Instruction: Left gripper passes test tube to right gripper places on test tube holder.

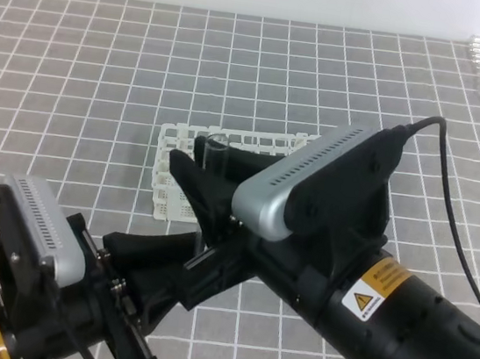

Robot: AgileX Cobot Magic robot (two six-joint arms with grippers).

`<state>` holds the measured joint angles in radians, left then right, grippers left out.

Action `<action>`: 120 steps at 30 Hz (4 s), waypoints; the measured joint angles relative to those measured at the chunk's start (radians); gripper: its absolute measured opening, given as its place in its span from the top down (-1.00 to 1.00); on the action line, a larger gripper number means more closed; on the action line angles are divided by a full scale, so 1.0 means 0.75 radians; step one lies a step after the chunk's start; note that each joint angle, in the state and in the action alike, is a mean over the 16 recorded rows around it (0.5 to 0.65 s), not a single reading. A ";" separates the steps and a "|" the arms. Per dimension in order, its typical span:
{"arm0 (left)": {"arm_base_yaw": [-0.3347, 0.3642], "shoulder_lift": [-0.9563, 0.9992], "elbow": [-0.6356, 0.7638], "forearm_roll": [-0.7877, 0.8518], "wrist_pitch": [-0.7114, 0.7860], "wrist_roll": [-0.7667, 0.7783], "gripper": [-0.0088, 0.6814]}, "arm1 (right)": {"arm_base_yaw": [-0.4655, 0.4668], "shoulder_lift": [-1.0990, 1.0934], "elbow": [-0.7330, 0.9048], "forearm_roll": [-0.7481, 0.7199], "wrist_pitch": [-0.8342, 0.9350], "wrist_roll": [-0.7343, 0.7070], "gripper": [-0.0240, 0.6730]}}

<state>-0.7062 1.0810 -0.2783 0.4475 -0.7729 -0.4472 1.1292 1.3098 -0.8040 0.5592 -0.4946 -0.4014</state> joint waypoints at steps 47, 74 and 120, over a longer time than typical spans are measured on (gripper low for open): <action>-0.001 -1.096 0.074 0.197 1.026 -0.478 0.97 | 0.000 -0.038 0.004 0.302 0.080 -0.320 0.69; -0.004 -1.393 0.379 0.082 1.169 -0.508 0.98 | 0.000 -0.038 0.005 0.302 0.102 -0.347 0.69; -0.003 -1.388 0.386 0.082 1.222 -0.506 0.98 | -0.322 0.474 -0.230 -0.492 -0.438 0.406 0.69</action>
<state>-0.7084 0.0401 0.0112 0.5093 0.1438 -0.8269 0.8876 1.6651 -0.9763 0.1904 -0.8231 -0.0972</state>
